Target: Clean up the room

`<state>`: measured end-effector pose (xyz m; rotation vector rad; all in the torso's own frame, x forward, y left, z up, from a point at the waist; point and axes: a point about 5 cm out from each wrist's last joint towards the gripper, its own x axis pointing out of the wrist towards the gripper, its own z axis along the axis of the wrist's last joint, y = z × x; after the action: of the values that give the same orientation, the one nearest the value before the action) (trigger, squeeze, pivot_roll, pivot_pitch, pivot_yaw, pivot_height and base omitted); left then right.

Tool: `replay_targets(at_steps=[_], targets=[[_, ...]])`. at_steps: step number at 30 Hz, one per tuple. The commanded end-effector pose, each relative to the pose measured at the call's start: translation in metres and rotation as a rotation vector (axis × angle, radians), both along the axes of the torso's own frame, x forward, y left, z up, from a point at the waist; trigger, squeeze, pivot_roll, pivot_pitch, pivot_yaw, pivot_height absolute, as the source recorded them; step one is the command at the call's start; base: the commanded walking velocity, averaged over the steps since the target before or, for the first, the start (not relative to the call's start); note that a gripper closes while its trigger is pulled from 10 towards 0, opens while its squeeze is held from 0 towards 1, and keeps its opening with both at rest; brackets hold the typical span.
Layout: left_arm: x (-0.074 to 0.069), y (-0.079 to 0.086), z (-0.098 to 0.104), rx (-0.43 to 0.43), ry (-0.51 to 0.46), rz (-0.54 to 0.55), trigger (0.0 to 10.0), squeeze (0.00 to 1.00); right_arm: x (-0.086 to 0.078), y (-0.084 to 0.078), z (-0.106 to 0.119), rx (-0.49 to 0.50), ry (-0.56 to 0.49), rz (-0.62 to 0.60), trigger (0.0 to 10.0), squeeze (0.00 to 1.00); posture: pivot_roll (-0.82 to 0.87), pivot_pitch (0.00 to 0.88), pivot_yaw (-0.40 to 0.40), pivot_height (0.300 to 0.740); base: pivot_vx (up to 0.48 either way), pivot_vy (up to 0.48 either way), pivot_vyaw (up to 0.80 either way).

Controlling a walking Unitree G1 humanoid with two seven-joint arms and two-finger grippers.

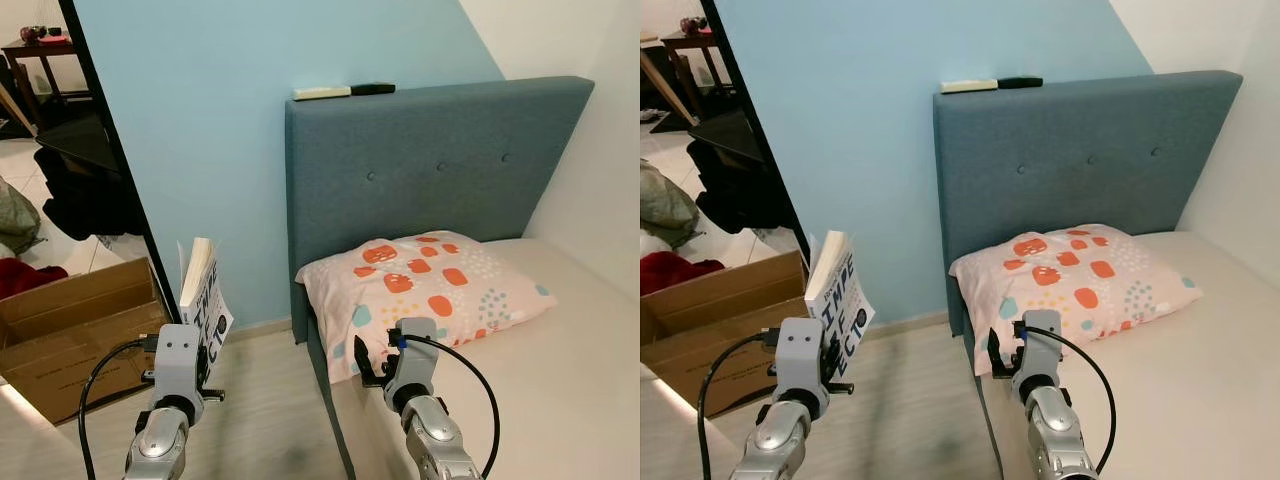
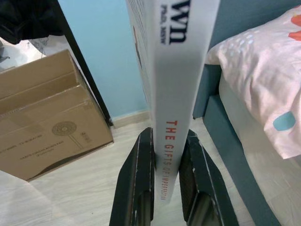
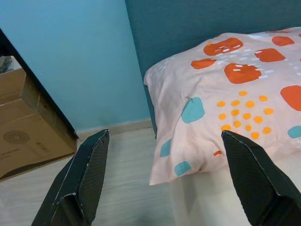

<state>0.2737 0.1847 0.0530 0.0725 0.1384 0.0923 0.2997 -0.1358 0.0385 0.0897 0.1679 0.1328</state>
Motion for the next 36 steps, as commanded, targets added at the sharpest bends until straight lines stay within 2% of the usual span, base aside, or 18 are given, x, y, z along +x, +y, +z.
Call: replay_targets(at_steps=[1, 10, 14, 23, 36], targets=[[0.001, 0.0, 0.002, 0.012, -0.009, 0.006, 10.0, 0.0, -0.002, 0.0, -0.004, 0.005, 0.026, 0.001, 10.0, 0.0, 0.02, 0.085, -0.013, 0.74, 0.0, 0.0, -0.51], [0.002, 0.002, -0.002, 0.014, 0.007, 0.028, 10.0, 0.0, -0.004, 0.003, -0.01, -0.005, 0.072, 0.038, 10.0, 0.0, 0.02, 0.086, -0.02, 0.74, 0.0, 0.0, -0.69], [0.001, 0.005, -0.002, 0.018, 0.012, 0.028, 10.0, 0.0, -0.006, 0.009, -0.014, 0.018, 0.11, 0.075, 10.0, 0.0, 0.02, 0.083, -0.02, 0.74, 0.0, 0.0, 0.0], [0.004, 0.004, 0.0, 0.026, 0.005, 0.007, 10.0, 0.0, -0.008, 0.014, -0.014, 0.025, 0.108, 0.097, 10.0, 0.0, 0.02, 0.076, -0.018, 0.74, 0.0, 0.0, 0.0], [0.004, 0.003, 0.0, 0.034, 0.007, -0.017, 10.0, 0.0, -0.01, 0.015, -0.014, 0.028, 0.104, 0.098, 10.0, 0.0, 0.02, 0.072, -0.01, 0.74, 0.0, 0.393, 0.0]])
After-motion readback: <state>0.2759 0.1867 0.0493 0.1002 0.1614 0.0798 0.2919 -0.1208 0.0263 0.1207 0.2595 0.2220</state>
